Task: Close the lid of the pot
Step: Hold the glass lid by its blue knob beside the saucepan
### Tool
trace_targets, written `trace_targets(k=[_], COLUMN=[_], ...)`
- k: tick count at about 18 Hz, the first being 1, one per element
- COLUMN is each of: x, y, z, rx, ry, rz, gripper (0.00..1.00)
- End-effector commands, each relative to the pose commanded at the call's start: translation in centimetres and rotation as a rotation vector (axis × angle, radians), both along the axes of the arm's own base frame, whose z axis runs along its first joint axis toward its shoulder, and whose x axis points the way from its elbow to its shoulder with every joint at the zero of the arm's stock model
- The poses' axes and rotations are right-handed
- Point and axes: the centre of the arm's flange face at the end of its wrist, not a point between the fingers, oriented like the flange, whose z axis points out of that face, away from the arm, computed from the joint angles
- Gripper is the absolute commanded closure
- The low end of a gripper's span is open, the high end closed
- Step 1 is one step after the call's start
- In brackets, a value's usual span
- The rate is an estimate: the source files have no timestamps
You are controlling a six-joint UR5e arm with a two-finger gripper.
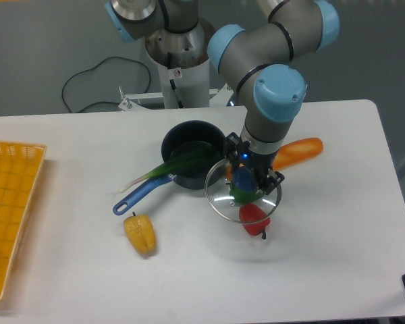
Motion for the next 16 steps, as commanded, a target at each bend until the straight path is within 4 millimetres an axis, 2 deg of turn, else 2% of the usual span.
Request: trace_targets(k=[4, 8, 10, 13, 16], x=[-0.1, 0.0, 0.2, 0.7, 1.6], y=[-0.4, -1.8, -1.9, -3.4, -3.9], z=[0.1, -0.4, -0.5, -0.3, -0.8], rx=[0.003, 0.001, 0.001, -0.006, -0.01], ry=[-0.007, -0.022, -0.031, -0.046, -0.062], rz=[0.006, 0.026, 0.029, 0.048, 0.048], gripper=[0.41, 0.41, 0.41, 0.41, 0.41])
